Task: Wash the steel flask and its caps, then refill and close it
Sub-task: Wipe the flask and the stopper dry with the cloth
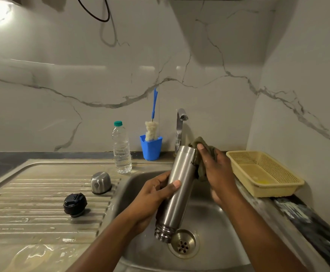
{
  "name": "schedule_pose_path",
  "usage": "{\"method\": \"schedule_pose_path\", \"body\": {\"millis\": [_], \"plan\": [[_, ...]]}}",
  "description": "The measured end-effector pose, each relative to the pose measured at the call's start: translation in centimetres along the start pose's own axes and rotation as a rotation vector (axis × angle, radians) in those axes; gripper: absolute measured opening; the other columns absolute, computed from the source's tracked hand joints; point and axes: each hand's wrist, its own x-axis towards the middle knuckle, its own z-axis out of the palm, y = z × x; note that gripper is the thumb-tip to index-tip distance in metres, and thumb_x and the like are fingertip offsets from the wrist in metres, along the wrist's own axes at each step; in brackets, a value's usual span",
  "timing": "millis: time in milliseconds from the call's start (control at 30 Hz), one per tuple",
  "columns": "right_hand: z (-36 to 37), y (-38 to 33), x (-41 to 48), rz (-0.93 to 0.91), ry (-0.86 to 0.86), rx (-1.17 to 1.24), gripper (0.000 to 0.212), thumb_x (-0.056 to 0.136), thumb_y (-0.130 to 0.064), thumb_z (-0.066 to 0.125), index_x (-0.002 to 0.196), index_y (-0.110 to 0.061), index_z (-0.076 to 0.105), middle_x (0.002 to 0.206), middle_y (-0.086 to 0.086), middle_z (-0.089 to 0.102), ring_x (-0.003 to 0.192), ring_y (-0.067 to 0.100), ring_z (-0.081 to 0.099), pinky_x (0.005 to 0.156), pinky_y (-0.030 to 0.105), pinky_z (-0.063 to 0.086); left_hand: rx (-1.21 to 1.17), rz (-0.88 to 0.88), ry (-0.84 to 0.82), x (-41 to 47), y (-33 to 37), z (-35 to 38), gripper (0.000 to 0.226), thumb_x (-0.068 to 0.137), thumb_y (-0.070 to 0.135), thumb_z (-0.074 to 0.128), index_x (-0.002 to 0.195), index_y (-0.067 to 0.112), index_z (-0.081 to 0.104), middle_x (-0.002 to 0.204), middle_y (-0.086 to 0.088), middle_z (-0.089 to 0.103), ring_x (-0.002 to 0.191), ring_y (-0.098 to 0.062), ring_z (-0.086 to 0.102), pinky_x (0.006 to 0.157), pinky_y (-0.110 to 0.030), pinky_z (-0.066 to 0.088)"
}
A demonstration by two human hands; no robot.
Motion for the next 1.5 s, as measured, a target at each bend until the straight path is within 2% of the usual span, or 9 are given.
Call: {"method": "schedule_pose_path", "body": {"millis": [133, 367, 533, 733, 933, 1100, 1200, 1300, 1500], "plan": [[1.9, 0.9, -1.9, 0.079, -0.228, 0.073, 0.040, 0.104, -0.046, 0.054, 0.144, -0.044, 0.055, 0.132, -0.015, 0.069, 0.125, 0.007, 0.064, 0.109, 0.043, 0.051, -0.157, -0.049, 0.015, 0.2, 0.3, -0.6, 0.030, 0.100, 0.033, 0.064, 0.127, 0.026, 0.075, 0.129, -0.018, 0.072, 0.114, -0.030, 0.070, 0.105, -0.049, 0.053], [1.9, 1.7, -3.0, 0.127, -0.371, 0.036, 0.055, 0.104, -0.067, 0.037, 0.154, -0.048, 0.041, 0.150, -0.010, 0.057, 0.137, 0.011, 0.055, 0.118, 0.050, 0.042, -0.133, -0.041, 0.009, 0.5, -0.1, -1.1, 0.039, 0.095, 0.041, 0.068, 0.130, 0.026, 0.072, 0.127, -0.013, 0.071, 0.116, -0.029, 0.067, 0.111, -0.055, 0.049], [2.1, 2.0, -3.3, 0.111, -0.430, -0.066, 0.051, 0.110, -0.046, 0.041, 0.154, -0.064, 0.023, 0.161, -0.022, 0.038, 0.141, 0.002, 0.044, 0.117, 0.036, 0.041, 0.009, 0.072, 0.104, 0.6, -0.5, 0.1, 0.039, 0.112, 0.022, 0.043, 0.143, 0.045, 0.049, 0.123, 0.005, 0.076, 0.117, -0.018, 0.072, 0.097, -0.038, 0.058], [1.9, 2.4, -3.4, 0.125, -0.520, -0.156, 0.055, 0.111, -0.039, 0.042, 0.158, -0.057, 0.020, 0.150, -0.021, 0.043, 0.120, -0.011, 0.050, 0.086, 0.009, 0.045, 0.013, 0.134, 0.195, 0.7, -0.9, -0.3, 0.044, 0.099, 0.023, 0.067, 0.141, 0.022, 0.056, 0.124, -0.007, 0.075, 0.117, -0.027, 0.073, 0.101, -0.049, 0.059], [1.9, 2.8, -3.9, 0.250, -0.604, -0.160, 0.035, 0.109, -0.046, 0.043, 0.140, -0.062, 0.045, 0.123, -0.026, 0.066, 0.104, -0.007, 0.069, 0.079, 0.018, 0.058, -0.283, 0.154, 0.399, 1.1, 0.3, -2.3, 0.052, 0.088, 0.020, 0.073, 0.138, 0.019, 0.058, 0.123, -0.015, 0.074, 0.110, -0.031, 0.075, 0.087, -0.046, 0.061], [1.8, 3.1, -4.0, 0.366, -0.581, -0.071, 0.036, 0.106, -0.052, 0.048, 0.135, -0.037, 0.064, 0.123, 0.007, 0.074, 0.116, 0.029, 0.070, 0.105, 0.061, 0.051, -0.440, 0.190, 0.429, 1.1, 1.0, -3.2, 0.046, 0.093, 0.014, 0.067, 0.138, 0.012, 0.058, 0.128, -0.019, 0.071, 0.110, -0.029, 0.075, 0.081, -0.039, 0.064], [1.2, 3.4, -3.9, 0.512, -0.619, 0.070, 0.046, 0.107, -0.051, 0.043, 0.138, -0.022, 0.061, 0.123, 0.022, 0.073, 0.116, 0.039, 0.069, 0.110, 0.058, 0.049, -0.498, 0.217, 0.384, 1.0, 1.4, -3.5, 0.046, 0.093, 0.016, 0.066, 0.138, 0.014, 0.058, 0.124, -0.014, 0.073, 0.112, -0.029, 0.074, 0.085, -0.041, 0.064], [1.0, 2.9, -3.9, 0.506, -0.651, 0.054, 0.051, 0.110, -0.047, 0.036, 0.134, -0.010, 0.061, 0.115, 0.030, 0.072, 0.099, 0.039, 0.071, 0.097, 0.049, 0.059, -0.525, 0.240, 0.379, 0.9, 1.6, -3.6, 0.047, 0.093, 0.017, 0.065, 0.139, 0.013, 0.058, 0.122, -0.013, 0.074, 0.111, -0.028, 0.074, 0.090, -0.043, 0.064], [0.5, 2.5, -3.9, 0.345, -0.672, -0.121, 0.048, 0.111, -0.042, 0.038, 0.127, -0.006, 0.065, 0.106, 0.021, 0.077, 0.098, 0.035, 0.075, 0.089, 0.043, 0.061, -0.463, 0.269, 0.498, 1.1, 1.6, -3.8, 0.050, 0.091, 0.017, 0.069, 0.140, 0.015, 0.058, 0.133, -0.016, 0.068, 0.118, -0.028, 0.072, 0.093, -0.045, 0.063]]}}
